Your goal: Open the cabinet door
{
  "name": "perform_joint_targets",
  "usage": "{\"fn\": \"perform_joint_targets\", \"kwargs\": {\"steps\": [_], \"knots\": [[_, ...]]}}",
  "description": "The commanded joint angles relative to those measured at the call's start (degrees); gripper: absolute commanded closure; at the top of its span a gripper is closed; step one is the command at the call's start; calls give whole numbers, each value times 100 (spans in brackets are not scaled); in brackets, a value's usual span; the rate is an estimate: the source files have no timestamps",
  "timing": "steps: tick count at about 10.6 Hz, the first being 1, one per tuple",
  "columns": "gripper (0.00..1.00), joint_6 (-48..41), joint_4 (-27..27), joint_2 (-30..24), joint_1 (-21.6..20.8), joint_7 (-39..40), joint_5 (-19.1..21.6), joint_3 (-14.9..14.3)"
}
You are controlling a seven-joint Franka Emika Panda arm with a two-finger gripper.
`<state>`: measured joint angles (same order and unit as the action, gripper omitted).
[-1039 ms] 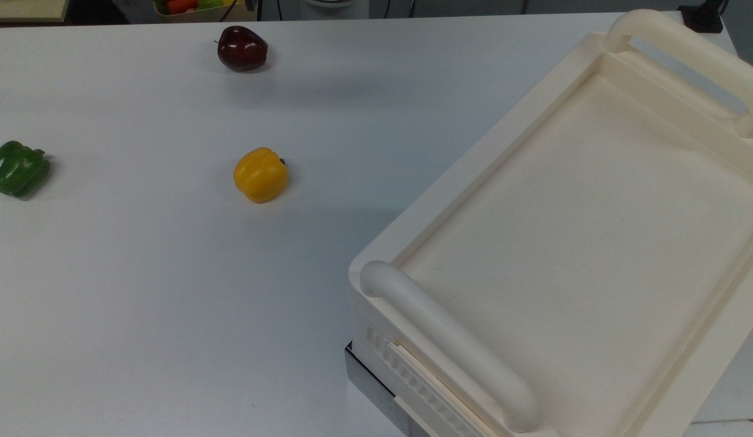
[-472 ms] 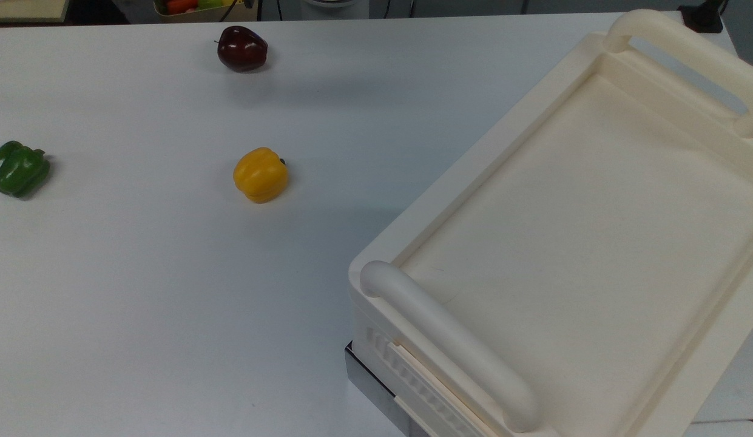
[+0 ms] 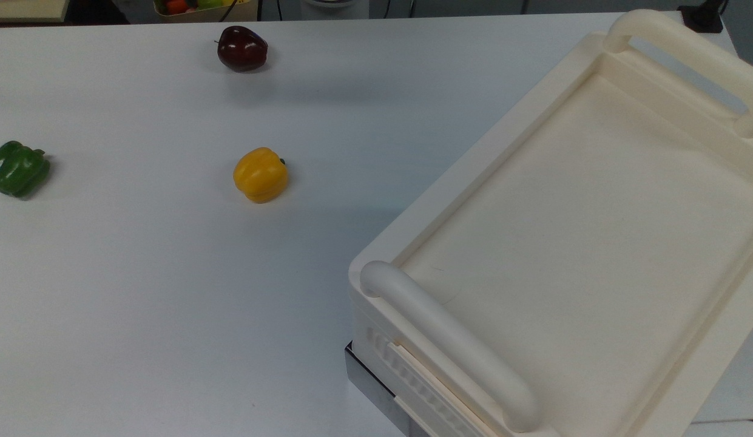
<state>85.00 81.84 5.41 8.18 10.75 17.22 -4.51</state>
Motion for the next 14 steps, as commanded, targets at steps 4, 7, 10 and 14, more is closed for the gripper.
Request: {"fn": "perform_joint_targets", "kwargs": {"steps": [4, 7, 10, 14], "knots": [[0, 1040, 175, 39, -666, 1341, 281, 126], [10, 2307, 157, 110, -1624, 1227, 264, 117], [11, 3028, 148, 249, -2336, 790, 151, 117], [20, 3643, 17, 574, -2671, 770, -341, 117]]}}
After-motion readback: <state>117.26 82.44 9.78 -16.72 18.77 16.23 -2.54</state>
